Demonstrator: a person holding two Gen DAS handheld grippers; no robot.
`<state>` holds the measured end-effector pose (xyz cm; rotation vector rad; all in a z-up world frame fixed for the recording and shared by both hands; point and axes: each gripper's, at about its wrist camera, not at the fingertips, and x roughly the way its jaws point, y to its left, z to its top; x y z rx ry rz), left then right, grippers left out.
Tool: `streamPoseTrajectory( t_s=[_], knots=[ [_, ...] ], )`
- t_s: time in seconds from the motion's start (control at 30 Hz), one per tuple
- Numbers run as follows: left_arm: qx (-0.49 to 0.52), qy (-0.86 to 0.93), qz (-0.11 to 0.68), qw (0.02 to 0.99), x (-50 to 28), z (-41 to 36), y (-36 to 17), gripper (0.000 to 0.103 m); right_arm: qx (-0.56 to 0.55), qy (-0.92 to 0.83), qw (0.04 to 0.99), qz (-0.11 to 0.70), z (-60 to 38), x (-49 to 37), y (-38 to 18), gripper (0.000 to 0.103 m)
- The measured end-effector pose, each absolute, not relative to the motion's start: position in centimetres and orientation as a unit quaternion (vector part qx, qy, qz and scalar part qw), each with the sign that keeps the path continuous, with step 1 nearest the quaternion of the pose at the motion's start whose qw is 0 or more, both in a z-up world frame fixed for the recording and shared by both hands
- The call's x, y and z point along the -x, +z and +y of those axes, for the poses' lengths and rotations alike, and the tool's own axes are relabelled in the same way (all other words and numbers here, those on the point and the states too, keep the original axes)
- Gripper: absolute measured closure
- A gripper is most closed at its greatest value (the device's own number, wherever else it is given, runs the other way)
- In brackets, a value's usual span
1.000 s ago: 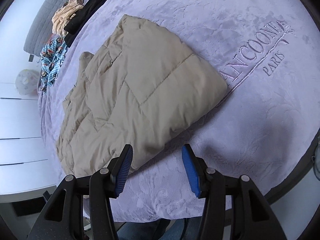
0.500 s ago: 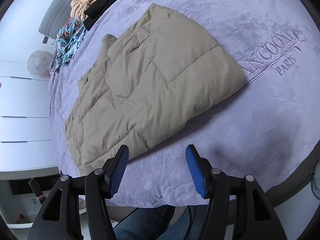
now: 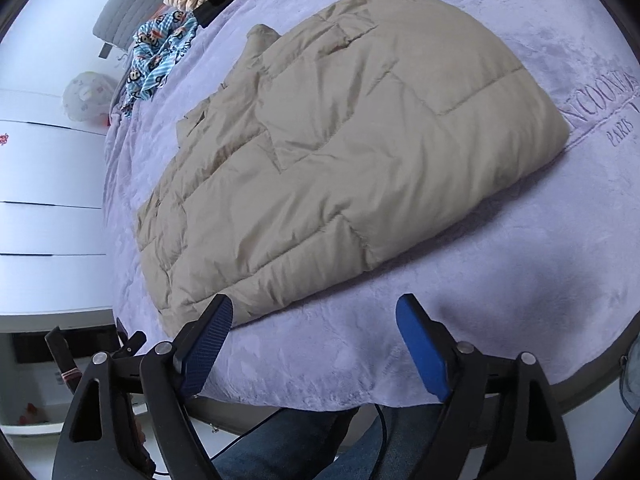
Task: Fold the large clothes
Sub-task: 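Open both grippers and withdraw them from the folded jacket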
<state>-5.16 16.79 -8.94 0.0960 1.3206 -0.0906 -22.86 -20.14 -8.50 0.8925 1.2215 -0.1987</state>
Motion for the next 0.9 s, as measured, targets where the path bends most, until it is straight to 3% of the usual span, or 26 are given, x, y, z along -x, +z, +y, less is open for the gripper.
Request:
streamPoseTrajectory(
  t_s=[0.23,0.43,0.9],
  knots=[
    [-0.023,-0.103,0.621,0.777,0.8,19.5,-9.7,0.005,-0.384,-0.078,0.736,0.552,-14.0,18.3,-8.5,0.015],
    [-0.018,-0.128,0.643,0.755,-1.7,20.7,-12.1,0.005,-0.374,-0.062,0.707,0.597,-10.2,14.9,-9.2,0.015],
    [0.110,-0.160,0.671,0.716,-5.3,23.5,-15.8,0.005,-0.378,-0.065,0.673,0.632,-12.0,13.8,-10.9,0.015]
  ],
)
